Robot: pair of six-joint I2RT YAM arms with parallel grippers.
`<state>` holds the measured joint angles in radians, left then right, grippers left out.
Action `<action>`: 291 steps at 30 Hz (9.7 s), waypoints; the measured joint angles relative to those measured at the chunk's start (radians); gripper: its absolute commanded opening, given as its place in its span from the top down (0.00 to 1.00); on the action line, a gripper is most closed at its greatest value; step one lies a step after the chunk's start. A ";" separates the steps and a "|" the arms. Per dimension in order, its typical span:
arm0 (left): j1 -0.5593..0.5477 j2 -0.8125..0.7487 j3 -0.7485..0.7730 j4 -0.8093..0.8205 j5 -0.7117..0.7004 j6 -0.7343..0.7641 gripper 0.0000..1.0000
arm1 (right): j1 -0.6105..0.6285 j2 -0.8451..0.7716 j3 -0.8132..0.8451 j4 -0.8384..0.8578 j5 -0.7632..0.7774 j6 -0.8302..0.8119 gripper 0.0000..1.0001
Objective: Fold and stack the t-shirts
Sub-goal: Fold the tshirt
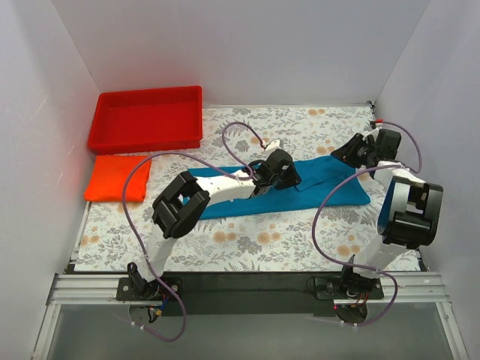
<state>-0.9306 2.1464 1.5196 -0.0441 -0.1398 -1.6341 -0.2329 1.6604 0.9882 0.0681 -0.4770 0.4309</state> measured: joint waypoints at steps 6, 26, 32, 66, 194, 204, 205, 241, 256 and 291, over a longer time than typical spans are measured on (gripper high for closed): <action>-0.001 0.009 0.046 0.046 0.030 0.035 0.74 | 0.037 0.134 -0.054 0.227 -0.183 0.134 0.69; 0.026 0.161 0.086 0.149 0.108 0.041 0.45 | -0.041 0.378 -0.069 0.537 -0.291 0.248 0.71; 0.040 0.026 0.018 0.040 0.100 0.134 0.36 | -0.041 0.170 -0.190 0.522 -0.253 0.252 0.66; 0.281 -0.179 -0.212 -0.427 -0.189 0.330 0.52 | 0.055 0.229 -0.015 0.101 0.002 0.068 0.66; -0.199 -0.681 -0.752 -0.663 0.159 -0.185 1.00 | 1.109 -0.600 -0.624 -0.595 0.113 0.325 0.99; -0.199 -0.689 -0.658 -0.710 0.113 -0.188 1.00 | 1.109 -0.620 -0.526 -0.650 0.176 0.303 0.99; -0.199 -0.689 -0.644 -0.713 0.104 -0.187 1.00 | 1.107 -0.620 -0.504 -0.653 0.182 0.297 0.99; 0.272 -0.147 0.020 -0.523 -0.138 0.165 1.00 | 0.494 0.050 0.237 -0.625 0.256 -0.173 0.99; 0.282 -0.026 0.037 -0.399 -0.138 0.242 0.56 | 0.457 0.173 0.259 -0.562 0.275 -0.190 0.66; 0.053 -0.310 -0.435 -0.211 -0.179 0.145 0.77 | 0.659 0.289 0.319 -0.281 0.397 -0.331 0.81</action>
<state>-0.8776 1.8362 1.0843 -0.2554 -0.3183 -1.4887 0.4259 1.9495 1.3067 -0.2127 -0.0799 0.1001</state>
